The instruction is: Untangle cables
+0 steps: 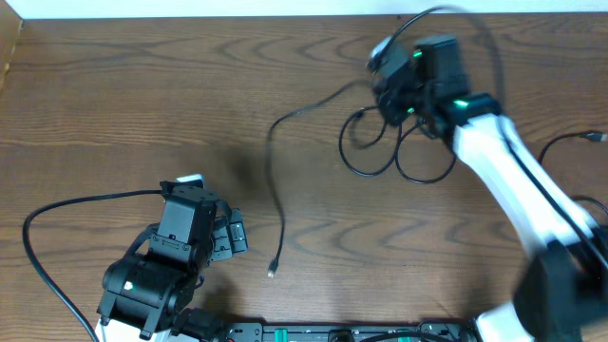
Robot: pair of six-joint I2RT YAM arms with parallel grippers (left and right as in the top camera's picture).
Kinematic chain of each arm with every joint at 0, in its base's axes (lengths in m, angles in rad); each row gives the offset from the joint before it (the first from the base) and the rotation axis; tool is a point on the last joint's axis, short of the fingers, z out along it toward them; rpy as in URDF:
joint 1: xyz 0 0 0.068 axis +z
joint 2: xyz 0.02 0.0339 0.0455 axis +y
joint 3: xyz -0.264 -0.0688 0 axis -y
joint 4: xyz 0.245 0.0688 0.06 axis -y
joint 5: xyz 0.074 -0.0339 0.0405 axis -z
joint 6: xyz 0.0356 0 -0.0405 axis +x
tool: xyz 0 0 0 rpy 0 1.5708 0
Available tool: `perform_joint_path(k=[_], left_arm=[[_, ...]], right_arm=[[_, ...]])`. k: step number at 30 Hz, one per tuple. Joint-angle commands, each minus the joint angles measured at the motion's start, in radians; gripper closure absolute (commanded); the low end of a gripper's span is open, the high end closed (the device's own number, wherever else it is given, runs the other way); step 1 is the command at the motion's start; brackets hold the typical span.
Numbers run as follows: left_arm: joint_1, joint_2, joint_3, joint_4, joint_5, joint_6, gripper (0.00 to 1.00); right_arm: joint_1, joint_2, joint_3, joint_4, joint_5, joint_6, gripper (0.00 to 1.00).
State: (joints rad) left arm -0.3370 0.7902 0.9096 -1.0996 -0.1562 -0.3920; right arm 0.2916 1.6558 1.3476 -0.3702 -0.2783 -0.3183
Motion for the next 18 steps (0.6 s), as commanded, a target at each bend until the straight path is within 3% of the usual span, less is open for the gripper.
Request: perform_joint_path(k=[1,10,18], left_arm=[[0.0,0.0,0.017,-0.003,-0.01,0.006,0.02],[0.0,0.0,0.017,-0.003,-0.01,0.006,0.02],[0.0,0.0,0.017,-0.003,-0.01,0.006,0.02]], right_arm=[[0.005,-0.172,0.014,0.038,-0.004,0.012,0.99],[0.003,-0.454,0.085,0.173,0.02,0.072,0.99],[-0.026,-0.449,0.225,0.019,0.089,0.071,0.99]])
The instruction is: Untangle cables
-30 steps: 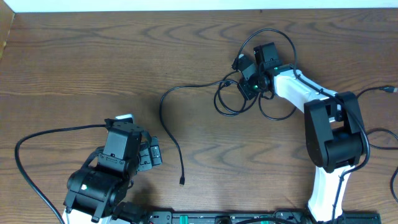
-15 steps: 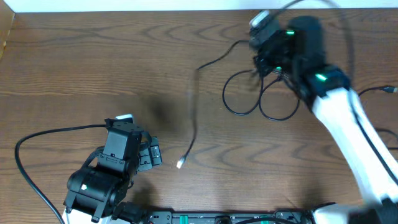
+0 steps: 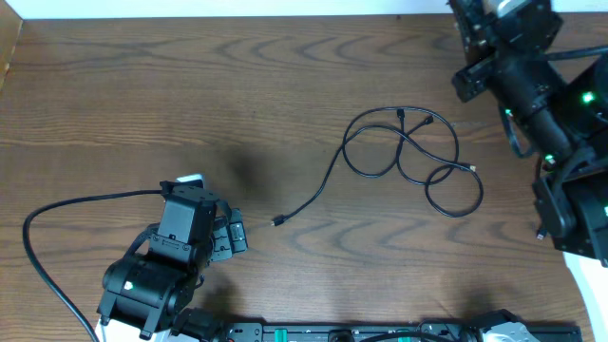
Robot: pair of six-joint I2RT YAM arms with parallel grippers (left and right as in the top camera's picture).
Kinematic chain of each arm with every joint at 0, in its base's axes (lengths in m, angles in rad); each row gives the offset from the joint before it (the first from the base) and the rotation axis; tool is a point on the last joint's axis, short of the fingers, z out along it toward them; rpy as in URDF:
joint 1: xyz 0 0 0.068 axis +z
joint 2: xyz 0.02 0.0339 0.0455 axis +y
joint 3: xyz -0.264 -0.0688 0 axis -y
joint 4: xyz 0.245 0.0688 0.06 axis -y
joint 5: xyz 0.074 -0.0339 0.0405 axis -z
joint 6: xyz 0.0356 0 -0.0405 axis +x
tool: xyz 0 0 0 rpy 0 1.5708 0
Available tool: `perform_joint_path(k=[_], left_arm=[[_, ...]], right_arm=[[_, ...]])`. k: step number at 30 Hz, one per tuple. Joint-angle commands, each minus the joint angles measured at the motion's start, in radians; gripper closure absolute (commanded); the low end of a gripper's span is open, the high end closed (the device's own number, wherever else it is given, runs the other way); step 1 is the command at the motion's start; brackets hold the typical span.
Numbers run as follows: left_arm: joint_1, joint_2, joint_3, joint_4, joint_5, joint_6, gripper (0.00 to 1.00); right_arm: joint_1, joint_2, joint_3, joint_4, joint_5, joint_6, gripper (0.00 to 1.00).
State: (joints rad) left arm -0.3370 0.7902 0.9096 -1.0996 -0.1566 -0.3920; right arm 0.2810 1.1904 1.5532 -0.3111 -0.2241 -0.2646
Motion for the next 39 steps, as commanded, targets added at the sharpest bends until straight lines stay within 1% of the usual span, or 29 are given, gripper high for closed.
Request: perform_joint_path(k=[1,2,3,4,5,6,7,8,9,13,16,21,24,28,34,38,39], left_arm=[[0.0,0.0,0.017,-0.003,-0.009,0.006,0.02],[0.0,0.0,0.017,-0.003,-0.009,0.006,0.02],[0.0,0.0,0.017,-0.003,-0.009,0.006,0.02],[0.0,0.0,0.017,-0.003,-0.009,0.006,0.02],[0.0,0.0,0.017,-0.003,-0.009,0.006,0.02],[0.0,0.0,0.017,-0.003,-0.009,0.006,0.02],[0.0,0.0,0.017,-0.003,-0.009,0.006,0.02],[0.0,0.0,0.017,-0.003,-0.009,0.006,0.02],[0.0,0.0,0.017,-0.003,-0.009,0.006,0.02],[0.0,0.0,0.017,-0.003,-0.009,0.006,0.02],[0.0,0.0,0.017,-0.003,-0.009,0.006,0.02],[0.0,0.0,0.017,-0.003,-0.009,0.006,0.02],[0.0,0.0,0.017,-0.003,-0.009,0.006,0.02],[0.0,0.0,0.017,-0.003,-0.009,0.006,0.02],[0.0,0.0,0.017,-0.003,-0.009,0.006,0.02],[0.0,0.0,0.017,-0.003,-0.009,0.006,0.02],[0.0,0.0,0.017,-0.003,-0.009,0.006,0.02]], right_arm=[[-0.02,0.019,0.019,-0.069,0.036,0.018,0.98],[-0.026,0.025,0.019,-0.103,0.039,0.018,0.91],[-0.035,0.038,0.019,-0.159,0.043,0.018,0.72],[-0.04,0.045,0.019,-0.187,0.05,0.018,0.66],[-0.045,0.058,0.019,-0.23,0.062,0.018,0.52],[-0.05,0.073,0.019,-0.271,0.074,0.018,0.42],[-0.055,0.09,0.018,-0.309,0.082,0.016,0.27],[-0.06,0.109,0.017,-0.341,0.087,0.008,0.2],[-0.064,0.129,0.015,-0.371,0.087,-0.011,0.15],[-0.068,0.235,0.014,-0.48,0.084,-0.12,0.11],[-0.068,0.325,0.014,-0.543,0.084,-0.176,0.11],[-0.068,0.484,0.014,-0.584,0.084,-0.226,0.09],[-0.068,0.575,0.014,-0.586,0.083,-0.231,0.08],[-0.068,0.692,0.014,-0.575,0.075,-0.231,0.1],[-0.068,0.797,0.014,-0.572,0.009,-0.231,0.11],[-0.068,0.851,0.014,-0.571,0.004,-0.231,0.11],[-0.068,0.862,0.014,-0.571,0.005,-0.232,0.12]])
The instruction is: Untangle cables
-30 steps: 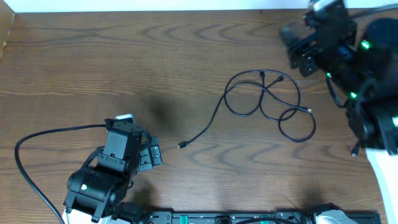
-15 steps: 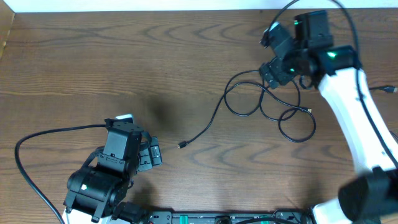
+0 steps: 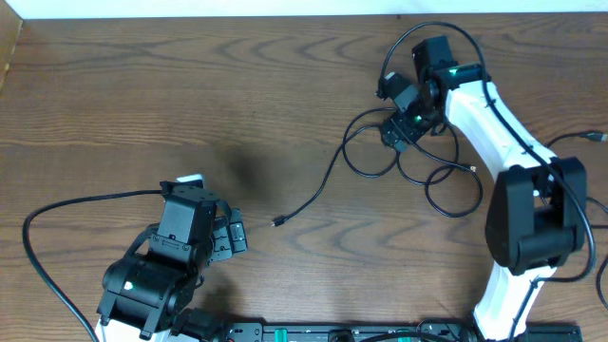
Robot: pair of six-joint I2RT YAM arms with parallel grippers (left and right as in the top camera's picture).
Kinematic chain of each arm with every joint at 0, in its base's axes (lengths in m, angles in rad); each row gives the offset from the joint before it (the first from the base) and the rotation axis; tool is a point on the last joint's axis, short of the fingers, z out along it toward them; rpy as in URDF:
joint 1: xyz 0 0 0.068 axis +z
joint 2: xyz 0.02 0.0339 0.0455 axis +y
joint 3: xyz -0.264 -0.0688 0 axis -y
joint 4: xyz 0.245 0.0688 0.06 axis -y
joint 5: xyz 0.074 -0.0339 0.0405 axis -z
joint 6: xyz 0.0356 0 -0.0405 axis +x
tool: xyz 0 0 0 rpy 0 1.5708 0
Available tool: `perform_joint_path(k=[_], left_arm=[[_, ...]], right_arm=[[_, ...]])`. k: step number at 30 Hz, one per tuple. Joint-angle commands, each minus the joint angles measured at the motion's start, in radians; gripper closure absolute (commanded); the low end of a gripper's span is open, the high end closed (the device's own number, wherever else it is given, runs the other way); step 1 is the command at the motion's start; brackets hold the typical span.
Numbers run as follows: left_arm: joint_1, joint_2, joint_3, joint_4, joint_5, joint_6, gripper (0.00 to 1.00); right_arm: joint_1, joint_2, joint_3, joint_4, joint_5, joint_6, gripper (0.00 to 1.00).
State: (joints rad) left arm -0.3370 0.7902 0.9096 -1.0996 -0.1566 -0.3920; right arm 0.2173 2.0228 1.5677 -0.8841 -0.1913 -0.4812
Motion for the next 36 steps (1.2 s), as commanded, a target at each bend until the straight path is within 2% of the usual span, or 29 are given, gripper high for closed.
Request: perform_joint_path(k=[1,5,9,11,13,14,21,28,32,36], left_arm=[[0.0,0.0,0.017,-0.003,-0.009,0.006,0.02],[0.0,0.0,0.017,-0.003,-0.009,0.006,0.02],[0.0,0.0,0.017,-0.003,-0.009,0.006,0.02],[0.0,0.0,0.017,-0.003,-0.009,0.006,0.02],[0.0,0.0,0.017,-0.003,-0.009,0.006,0.02],[0.0,0.0,0.017,-0.003,-0.009,0.006,0.02],[0.0,0.0,0.017,-0.003,-0.009,0.006,0.02],[0.0,0.0,0.017,-0.003,-0.009,0.006,0.02],[0.0,0.0,0.017,-0.003,-0.009,0.006,0.02],[0.0,0.0,0.017,-0.003,-0.009,0.006,0.02]], right_arm=[[-0.004,0.044,-0.001,0.004,-0.029,-0.014,0.13],[-0.004,0.087,-0.001,0.013,-0.028,-0.014,0.23],[-0.004,0.116,-0.001,0.018,-0.028,-0.014,0.4],[-0.004,0.116,-0.001,0.018,-0.027,-0.014,0.61],[-0.004,0.115,0.0,0.017,-0.016,-0.014,0.92],[-0.004,0.114,0.002,0.014,-0.003,-0.009,0.99],[-0.006,0.043,0.049,-0.056,0.061,0.021,0.99],[-0.007,-0.179,0.143,-0.059,0.114,0.024,0.99],[-0.016,-0.335,0.188,0.03,0.124,0.024,0.99],[-0.042,-0.473,0.194,0.198,0.166,0.024,0.99]])
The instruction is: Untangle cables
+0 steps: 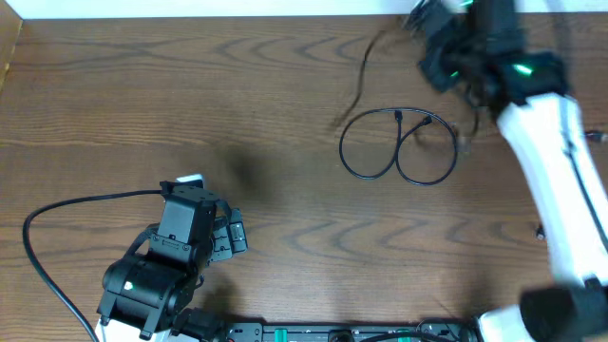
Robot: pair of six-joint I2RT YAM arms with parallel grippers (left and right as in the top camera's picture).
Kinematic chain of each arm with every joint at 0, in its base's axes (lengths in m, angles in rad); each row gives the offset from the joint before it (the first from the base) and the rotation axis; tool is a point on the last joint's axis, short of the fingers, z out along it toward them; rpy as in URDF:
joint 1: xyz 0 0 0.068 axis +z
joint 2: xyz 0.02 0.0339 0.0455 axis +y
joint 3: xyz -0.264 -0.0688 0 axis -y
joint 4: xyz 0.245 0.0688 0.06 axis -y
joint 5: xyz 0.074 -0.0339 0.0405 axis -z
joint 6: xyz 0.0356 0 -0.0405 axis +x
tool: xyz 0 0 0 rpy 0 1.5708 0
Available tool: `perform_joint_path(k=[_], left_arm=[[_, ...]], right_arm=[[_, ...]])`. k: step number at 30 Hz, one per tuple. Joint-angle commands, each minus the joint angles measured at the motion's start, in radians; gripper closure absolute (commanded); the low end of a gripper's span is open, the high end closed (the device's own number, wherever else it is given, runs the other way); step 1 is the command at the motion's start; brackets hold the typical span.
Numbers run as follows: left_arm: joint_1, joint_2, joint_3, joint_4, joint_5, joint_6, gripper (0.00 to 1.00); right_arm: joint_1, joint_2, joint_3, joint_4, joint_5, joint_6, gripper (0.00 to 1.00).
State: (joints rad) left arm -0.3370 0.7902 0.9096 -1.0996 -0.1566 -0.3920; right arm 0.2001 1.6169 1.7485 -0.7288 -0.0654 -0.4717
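Two joined loops of a thin black cable (399,144) lie flat on the wooden table, right of centre. A second black cable (359,71) hangs blurred in the air, running from my right gripper down to a loose end near the loops' left side. My right gripper (423,28) is raised at the far right edge of the table, motion-blurred and shut on that cable. Low at the front left my left gripper (234,237) rests on the table with its fingers together, holding nothing, far from both cables.
The left arm's own black lead (57,204) curves across the front left of the table. A white wall edge (190,8) runs along the back. The right arm's white link (560,180) crosses the right side above the table.
My right gripper was down on the tangle's top. Now it is up near the back edge with one cable lifted. That cable's long tail has left the table's middle.
First my right gripper stood over the tangle with a long tail trailing toward the front. Then the arm was off to the right and the cables lay loose. It was then back on the tangle, and now one cable hangs from it while two loops stay behind.
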Motion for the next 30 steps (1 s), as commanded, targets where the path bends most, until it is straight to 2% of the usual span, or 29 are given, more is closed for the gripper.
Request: perform_joint_path(k=[1,7,22,30], left_arm=[[0.0,0.0,0.017,-0.003,-0.009,0.006,0.02],[0.0,0.0,0.017,-0.003,-0.009,0.006,0.02],[0.0,0.0,0.017,-0.003,-0.009,0.006,0.02],[0.0,0.0,0.017,-0.003,-0.009,0.006,0.02]], right_arm=[[-0.034,-0.093,0.013,0.082,0.05,0.016,0.99],[-0.162,-0.169,0.013,0.246,0.097,0.076,0.99],[-0.544,-0.06,0.013,0.281,0.091,0.142,0.99],[-0.707,0.03,0.013,0.28,-0.019,0.214,0.99]])
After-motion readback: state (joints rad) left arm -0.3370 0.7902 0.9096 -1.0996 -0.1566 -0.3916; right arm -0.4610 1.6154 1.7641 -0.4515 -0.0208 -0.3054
